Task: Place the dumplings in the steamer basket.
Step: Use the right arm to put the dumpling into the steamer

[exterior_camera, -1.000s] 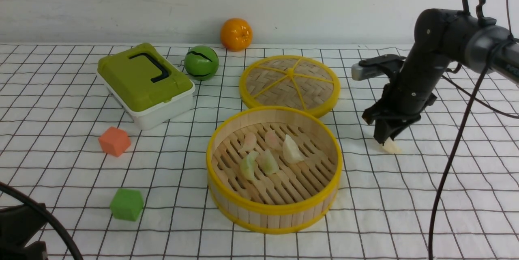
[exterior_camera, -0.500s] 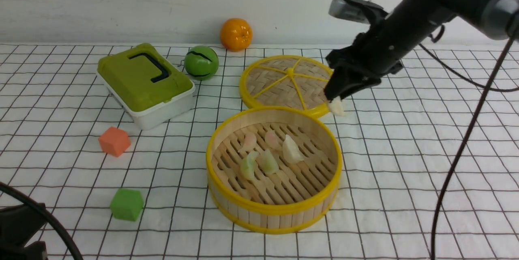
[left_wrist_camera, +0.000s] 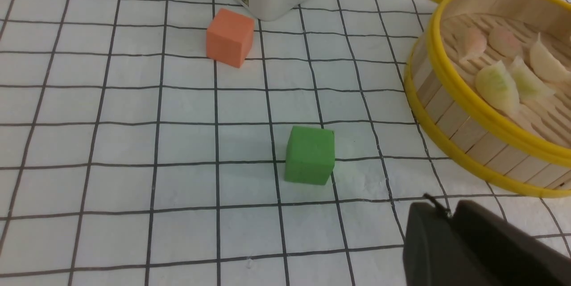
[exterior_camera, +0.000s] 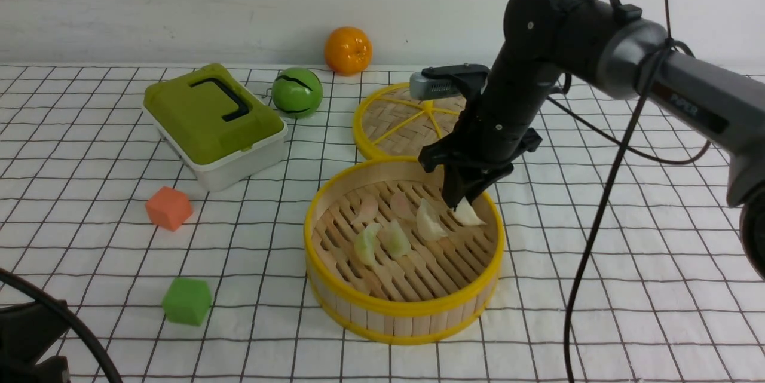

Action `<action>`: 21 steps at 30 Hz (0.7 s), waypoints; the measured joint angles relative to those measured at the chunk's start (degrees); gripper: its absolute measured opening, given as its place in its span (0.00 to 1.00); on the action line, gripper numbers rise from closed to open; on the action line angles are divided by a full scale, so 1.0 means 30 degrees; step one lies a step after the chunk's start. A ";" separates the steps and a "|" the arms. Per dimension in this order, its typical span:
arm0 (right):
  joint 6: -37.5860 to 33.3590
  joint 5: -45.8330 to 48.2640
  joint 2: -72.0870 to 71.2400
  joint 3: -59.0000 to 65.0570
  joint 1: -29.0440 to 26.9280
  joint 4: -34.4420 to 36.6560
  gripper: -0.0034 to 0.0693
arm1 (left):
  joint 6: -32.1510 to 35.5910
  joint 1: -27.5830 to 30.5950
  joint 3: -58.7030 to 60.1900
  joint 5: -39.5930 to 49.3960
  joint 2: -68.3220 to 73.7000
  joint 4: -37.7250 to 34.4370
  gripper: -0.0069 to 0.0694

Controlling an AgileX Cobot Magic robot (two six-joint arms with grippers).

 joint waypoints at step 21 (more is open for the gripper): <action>0.0400 -0.0012 -0.0109 -0.1038 0.0024 -0.0304 0.79 | 0.0000 0.0000 0.0000 -0.0019 0.0000 0.0006 0.19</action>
